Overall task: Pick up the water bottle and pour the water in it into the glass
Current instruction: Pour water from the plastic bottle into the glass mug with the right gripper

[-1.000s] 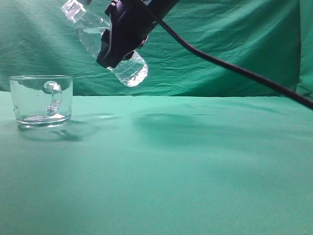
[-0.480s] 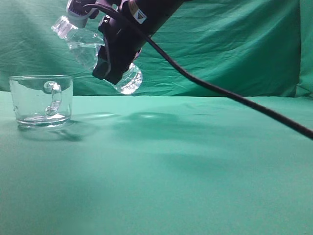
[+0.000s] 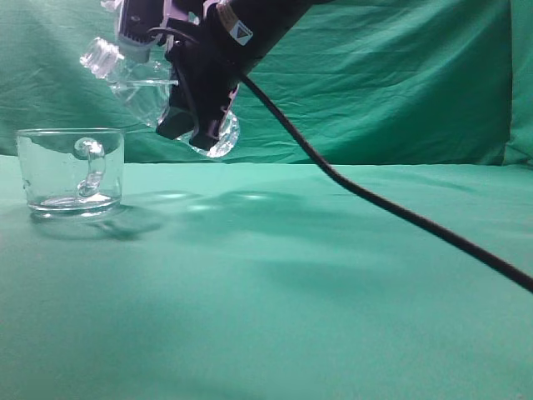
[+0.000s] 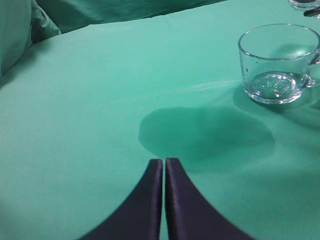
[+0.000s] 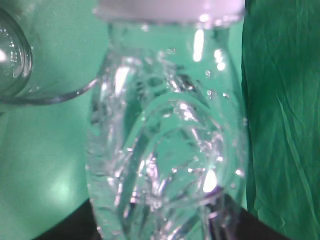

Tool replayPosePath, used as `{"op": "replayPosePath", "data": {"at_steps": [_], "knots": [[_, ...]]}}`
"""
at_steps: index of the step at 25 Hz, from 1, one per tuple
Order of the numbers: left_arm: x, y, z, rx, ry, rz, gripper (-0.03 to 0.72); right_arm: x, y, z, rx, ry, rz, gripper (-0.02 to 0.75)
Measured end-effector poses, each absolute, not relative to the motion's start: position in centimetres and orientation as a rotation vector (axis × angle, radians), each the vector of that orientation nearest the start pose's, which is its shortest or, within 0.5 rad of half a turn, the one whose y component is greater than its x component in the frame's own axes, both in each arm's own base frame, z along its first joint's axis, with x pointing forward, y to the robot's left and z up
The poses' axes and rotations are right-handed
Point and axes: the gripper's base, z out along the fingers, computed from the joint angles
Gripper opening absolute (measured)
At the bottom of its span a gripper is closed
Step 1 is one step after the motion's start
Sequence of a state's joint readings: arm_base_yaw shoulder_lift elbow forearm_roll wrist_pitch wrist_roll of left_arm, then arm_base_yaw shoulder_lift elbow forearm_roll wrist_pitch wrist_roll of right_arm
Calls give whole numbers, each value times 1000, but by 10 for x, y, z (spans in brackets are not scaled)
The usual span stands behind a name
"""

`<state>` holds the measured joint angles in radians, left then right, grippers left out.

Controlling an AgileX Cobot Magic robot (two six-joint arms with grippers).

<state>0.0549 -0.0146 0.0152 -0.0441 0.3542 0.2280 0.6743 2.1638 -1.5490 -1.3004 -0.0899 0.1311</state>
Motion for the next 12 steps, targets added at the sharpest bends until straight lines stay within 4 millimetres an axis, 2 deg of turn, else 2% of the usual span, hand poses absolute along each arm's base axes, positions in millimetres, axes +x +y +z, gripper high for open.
{"op": "replayPosePath", "data": {"at_steps": [7, 12], "knots": [[53, 2, 177, 132, 1836, 155, 0, 384, 319, 182, -1702, 1186, -201, 290], [53, 2, 177, 132, 1836, 155, 0, 386, 321, 188, -1690, 1171, -209, 290]]}}
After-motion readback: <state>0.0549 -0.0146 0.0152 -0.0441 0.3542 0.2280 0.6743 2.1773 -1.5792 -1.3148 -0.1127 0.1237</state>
